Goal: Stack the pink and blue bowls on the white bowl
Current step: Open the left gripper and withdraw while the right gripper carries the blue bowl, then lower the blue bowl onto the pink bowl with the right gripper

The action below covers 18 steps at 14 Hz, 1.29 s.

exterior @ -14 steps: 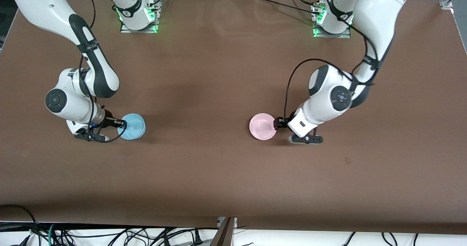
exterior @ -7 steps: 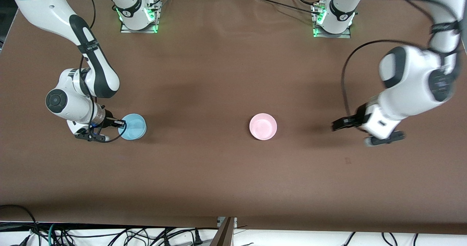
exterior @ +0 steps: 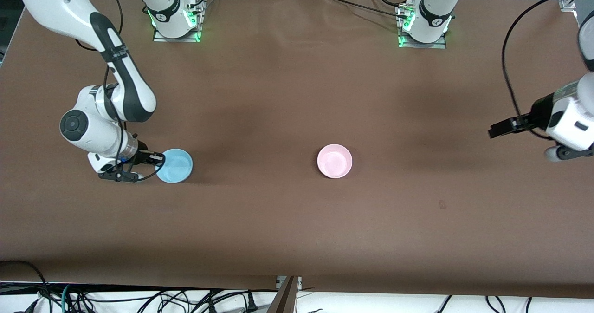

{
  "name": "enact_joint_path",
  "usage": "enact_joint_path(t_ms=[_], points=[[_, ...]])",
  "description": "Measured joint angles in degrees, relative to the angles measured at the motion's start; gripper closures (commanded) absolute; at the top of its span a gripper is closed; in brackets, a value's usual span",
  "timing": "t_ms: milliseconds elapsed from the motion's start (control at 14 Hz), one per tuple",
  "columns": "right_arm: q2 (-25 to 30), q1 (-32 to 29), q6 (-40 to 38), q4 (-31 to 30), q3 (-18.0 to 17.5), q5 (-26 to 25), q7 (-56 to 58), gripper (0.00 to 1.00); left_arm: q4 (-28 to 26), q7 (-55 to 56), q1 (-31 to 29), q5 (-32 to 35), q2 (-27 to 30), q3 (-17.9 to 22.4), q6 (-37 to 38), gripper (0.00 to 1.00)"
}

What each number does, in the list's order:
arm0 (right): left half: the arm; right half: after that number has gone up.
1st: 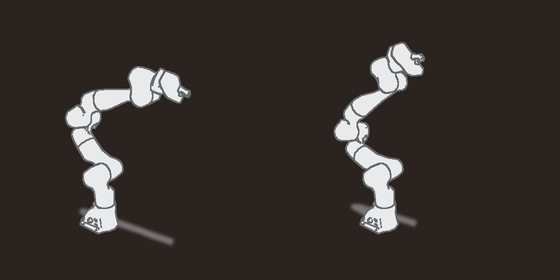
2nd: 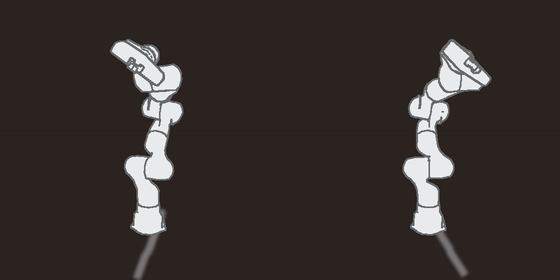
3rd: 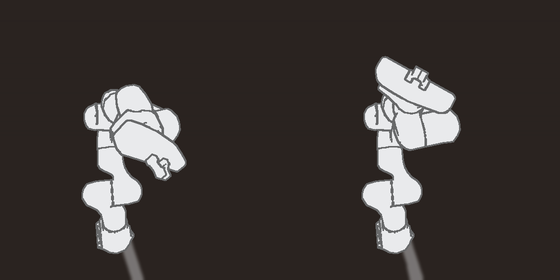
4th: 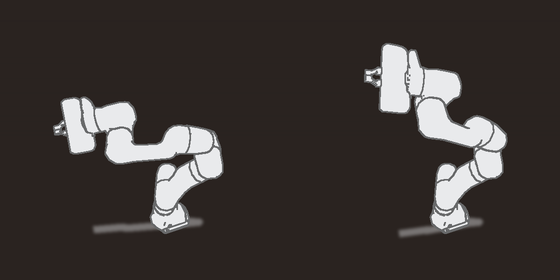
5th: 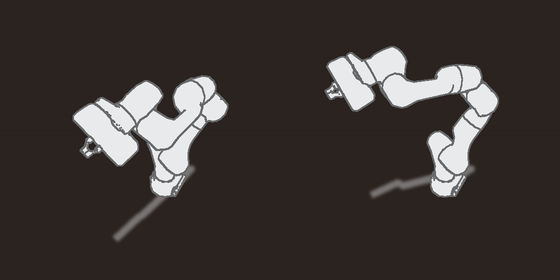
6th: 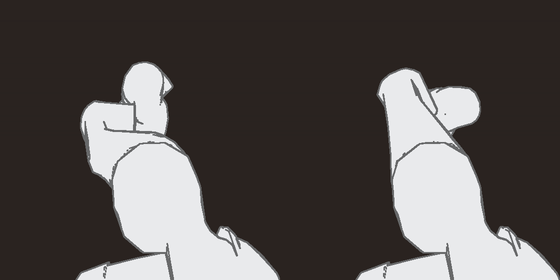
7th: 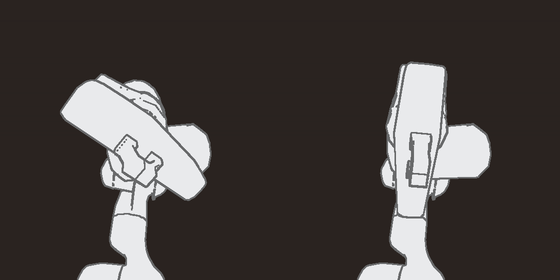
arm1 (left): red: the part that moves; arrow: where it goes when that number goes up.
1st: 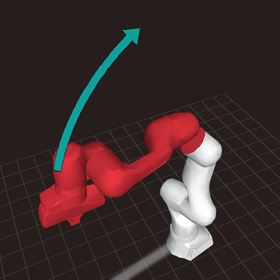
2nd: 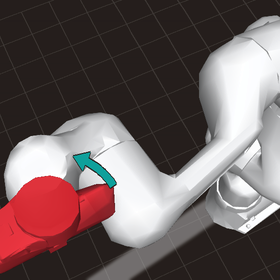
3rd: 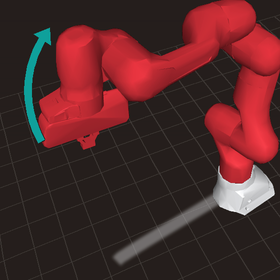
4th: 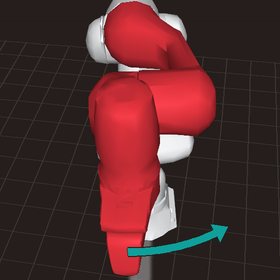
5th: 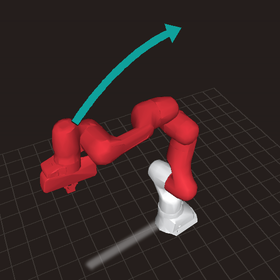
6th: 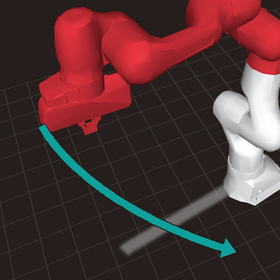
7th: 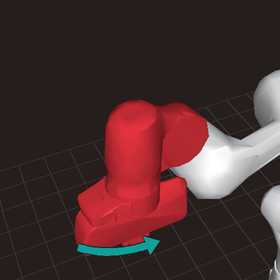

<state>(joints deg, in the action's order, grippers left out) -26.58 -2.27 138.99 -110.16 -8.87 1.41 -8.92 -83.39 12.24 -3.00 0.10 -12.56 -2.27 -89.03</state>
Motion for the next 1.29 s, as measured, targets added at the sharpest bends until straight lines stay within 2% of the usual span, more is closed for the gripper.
enact_joint_path(t_ms=[143, 286, 429, 643, 786, 1071, 1286], points=[[1.7, 0.2, -3.4, 2.8, -3.8, 0.0, -1.5, 1.00, 3.2, -2.1, -0.1, 1.7, 0.3, 0.0, 3.9, 0.00], [2.6, 0.8, -9.1, 8.0, -8.1, 0.0, -6.1, 1.00, 5.4, -2.9, -0.1, 1.9, 0.3, 0.0, 5.2, 0.00], [2.6, 4.8, -13.5, 14.1, -10.4, 0.0, -13.5, 1.00, 6.0, -3.2, -0.1, 1.9, 0.3, 0.0, 5.6, 0.00], [0.9, 14.2, -14.4, 18.6, -10.7, 0.0, -24.0, 1.00, 6.0, -3.4, -0.1, 1.9, 0.1, 0.0, 5.7, 0.00], [-2.4, 19.8, -12.9, 21.4, -10.7, -0.4, -30.0, 1.00, 6.0, -3.5, -0.1, 1.9, 0.1, 0.0, 5.7, 0.00], [-12.0, 29.7, -7.9, 29.7, -10.1, -9.0, -43.5, 1.00, 6.0, -3.6, -0.1, 1.7, 0.0, -0.1, 5.7, 0.00], [-17.3, 33.7, -5.4, 34.5, -8.9, -11.5, -47.8, 1.00, 6.0, -3.6, -0.8, 1.6, 0.0, -0.1, 5.8, 0.00]])
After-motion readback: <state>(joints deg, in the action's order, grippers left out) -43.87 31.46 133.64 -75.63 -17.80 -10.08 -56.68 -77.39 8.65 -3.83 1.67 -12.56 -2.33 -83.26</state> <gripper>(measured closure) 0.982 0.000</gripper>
